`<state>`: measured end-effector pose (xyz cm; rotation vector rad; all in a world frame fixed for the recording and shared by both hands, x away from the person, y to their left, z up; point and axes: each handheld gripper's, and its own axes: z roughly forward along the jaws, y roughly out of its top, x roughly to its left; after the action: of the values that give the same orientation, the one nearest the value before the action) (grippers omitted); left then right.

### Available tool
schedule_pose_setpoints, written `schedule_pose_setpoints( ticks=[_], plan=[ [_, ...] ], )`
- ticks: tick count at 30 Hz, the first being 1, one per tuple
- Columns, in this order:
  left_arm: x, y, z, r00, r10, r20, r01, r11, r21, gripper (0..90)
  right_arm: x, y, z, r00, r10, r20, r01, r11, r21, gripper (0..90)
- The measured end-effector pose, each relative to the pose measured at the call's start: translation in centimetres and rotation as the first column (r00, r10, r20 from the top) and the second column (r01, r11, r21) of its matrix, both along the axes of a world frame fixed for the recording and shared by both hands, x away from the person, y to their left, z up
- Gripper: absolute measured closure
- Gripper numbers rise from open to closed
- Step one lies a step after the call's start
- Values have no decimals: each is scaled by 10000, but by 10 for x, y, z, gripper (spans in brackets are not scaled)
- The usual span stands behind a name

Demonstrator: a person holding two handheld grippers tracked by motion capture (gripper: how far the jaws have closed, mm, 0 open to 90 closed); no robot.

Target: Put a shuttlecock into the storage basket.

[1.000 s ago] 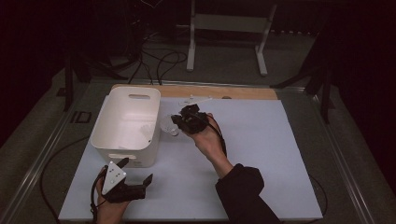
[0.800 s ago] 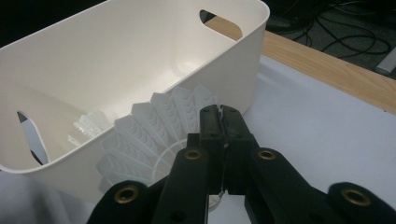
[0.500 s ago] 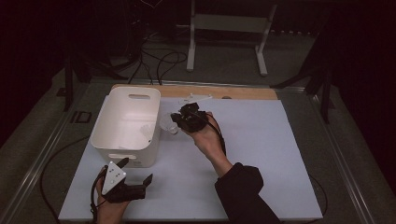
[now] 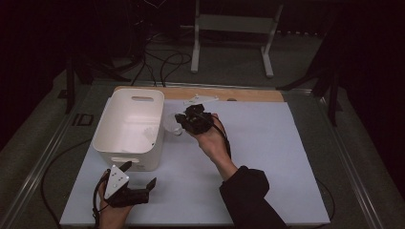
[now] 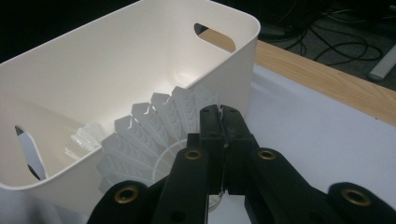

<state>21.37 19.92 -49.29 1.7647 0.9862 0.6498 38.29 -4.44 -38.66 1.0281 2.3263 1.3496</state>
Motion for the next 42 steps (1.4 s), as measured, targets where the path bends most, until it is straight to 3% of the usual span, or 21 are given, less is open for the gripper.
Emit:
schedule_pose_setpoints(
  ticks=[42],
  plan=[
    [0, 2, 1, 10000, 81, 29, -81, 10000, 22, 1, -1, 3, 24, 9990, 8, 452, -22, 9995, 320, 888]
  ],
)
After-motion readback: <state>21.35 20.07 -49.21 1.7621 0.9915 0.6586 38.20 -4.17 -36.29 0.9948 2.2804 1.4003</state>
